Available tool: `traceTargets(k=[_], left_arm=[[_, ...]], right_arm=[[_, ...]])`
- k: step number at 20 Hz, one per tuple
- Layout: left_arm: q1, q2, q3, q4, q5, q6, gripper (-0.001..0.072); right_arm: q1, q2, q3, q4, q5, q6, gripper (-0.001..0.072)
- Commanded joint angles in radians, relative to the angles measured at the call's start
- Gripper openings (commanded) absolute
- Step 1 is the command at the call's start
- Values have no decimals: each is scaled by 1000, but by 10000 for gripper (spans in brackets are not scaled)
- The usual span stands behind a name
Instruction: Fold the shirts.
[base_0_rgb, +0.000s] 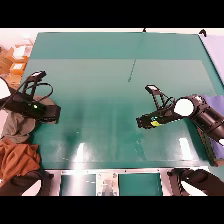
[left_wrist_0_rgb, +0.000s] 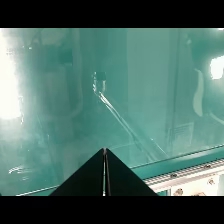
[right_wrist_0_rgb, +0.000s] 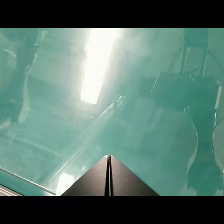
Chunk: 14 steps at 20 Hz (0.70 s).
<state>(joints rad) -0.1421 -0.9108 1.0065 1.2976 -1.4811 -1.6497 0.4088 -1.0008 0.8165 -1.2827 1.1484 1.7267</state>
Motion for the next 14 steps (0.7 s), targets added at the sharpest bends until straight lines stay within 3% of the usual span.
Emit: traceTargets(k=[1,7,9,10,12,14], left_arm=[[0,1,-1,-1,21,0,29],[0,0,17,6,215,0,28],[0,0,63,161,216,0,29],[12,0,99,304,209,-1,31],[86,-13,163,543,221,-62,720],[225,-42,176,579,241,-70,720]], right_arm=[[1,1,0,0,0,0,21],[1,1,-1,0,-21,0,21],[1,1,-1,0,-23,0,24],[1,1,-1,0,-24,0,88],[1,1,-1,0,-23,0,275],[1,1,-1,0,-23,0,291]])
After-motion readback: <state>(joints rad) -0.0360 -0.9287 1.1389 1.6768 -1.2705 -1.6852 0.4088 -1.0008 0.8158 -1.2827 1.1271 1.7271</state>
